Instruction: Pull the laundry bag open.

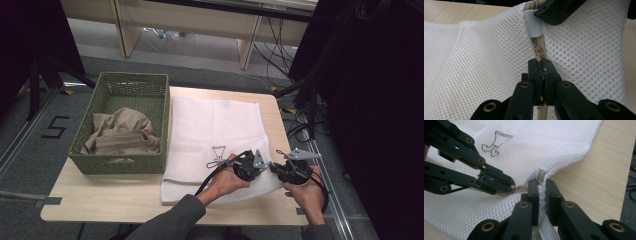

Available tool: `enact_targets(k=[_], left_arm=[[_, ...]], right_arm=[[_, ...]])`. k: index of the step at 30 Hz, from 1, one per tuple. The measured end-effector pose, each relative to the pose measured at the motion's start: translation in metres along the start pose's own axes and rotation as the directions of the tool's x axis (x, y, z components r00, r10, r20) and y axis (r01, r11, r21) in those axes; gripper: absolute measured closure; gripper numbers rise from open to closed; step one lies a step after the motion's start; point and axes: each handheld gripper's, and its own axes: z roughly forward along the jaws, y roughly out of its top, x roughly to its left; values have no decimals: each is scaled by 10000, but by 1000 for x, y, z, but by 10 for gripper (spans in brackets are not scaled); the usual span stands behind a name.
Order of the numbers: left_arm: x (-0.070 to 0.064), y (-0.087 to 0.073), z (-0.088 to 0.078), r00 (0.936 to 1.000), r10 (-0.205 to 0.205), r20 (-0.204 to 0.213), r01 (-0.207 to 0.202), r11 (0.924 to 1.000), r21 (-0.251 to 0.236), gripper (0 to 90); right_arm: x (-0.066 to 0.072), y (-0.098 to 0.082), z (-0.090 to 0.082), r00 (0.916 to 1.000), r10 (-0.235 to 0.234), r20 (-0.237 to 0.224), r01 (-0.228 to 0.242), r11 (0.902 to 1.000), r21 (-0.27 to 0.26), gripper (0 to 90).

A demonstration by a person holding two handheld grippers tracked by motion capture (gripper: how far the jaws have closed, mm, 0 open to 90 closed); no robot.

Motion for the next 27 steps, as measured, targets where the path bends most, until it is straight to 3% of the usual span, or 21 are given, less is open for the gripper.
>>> enact_targets(k=[2, 5, 7, 8, 9, 10, 11, 12, 13, 15, 19, 20, 23, 27], left_arm=[[-2, -2, 0, 9998, 206, -45, -205, 9996, 196, 869], [-2, -4, -1, 9999, 169, -39, -168, 9997, 200, 868], [-2, -10, -1, 9990, 421, -123, -412, 9969, 671, 895], [-2, -10, -1, 9990, 421, -123, -412, 9969, 671, 899], [-2, -16, -1, 9989, 438, -152, -424, 9957, 829, 899], [0, -26, -3, 9999, -22, -127, 30, 9978, 661, 899], [2, -30, -4, 9995, -322, -42, 324, 9981, 527, 899], [2, -30, -4, 9995, -322, -42, 324, 9981, 527, 898], [3, -31, -4, 9995, -317, -62, 320, 9980, 541, 898], [4, -30, -5, 9993, -364, -80, 367, 9986, 370, 896], [8, -25, -5, 9978, -661, 1, 660, 9977, 146, 806], [10, -22, -5, 9969, -784, 114, 784, 9969, -27, 733], [11, -18, -3, 9952, -968, 133, 971, 9950, -238, 715], [10, -12, -1, 9954, -921, 256, 929, 9952, -308, 694]], right_arm=[[1, -1, 0, 9999, -52, 106, 50, 9999, 110, 851], [1, 0, 2, 9998, -76, 183, 73, 9998, 162, 851], [1, -1, 2, 9995, -139, 278, 132, 9996, 239, 853], [1, -1, 2, 9995, -139, 278, 132, 9996, 239, 853], [0, 0, 1, 9977, -289, 618, 276, 9994, 218, 854], [-8, -2, -1, 9948, -260, 988, 229, 9992, 326, 854], [-11, -4, -2, 9976, 92, 693, -101, 9999, 126, 854], [-12, -5, -2, 9985, 452, 312, -451, 9990, -61, 854], [-12, -5, -2, 9985, 452, 312, -451, 9990, -61, 854], [-9, -4, -1, 9992, 257, 317, -257, 9997, 23, 853], [-1, 0, 0, 9998, 58, 175, -58, 10000, 13, 853], [2, 3, -1, 9999, -110, 71, 111, 9998, -136, 853], [4, 4, -2, 9998, -221, -3, 221, 9996, -177, 853], [6, 6, -3, 9989, -448, -127, 444, 9986, -303, 853]])
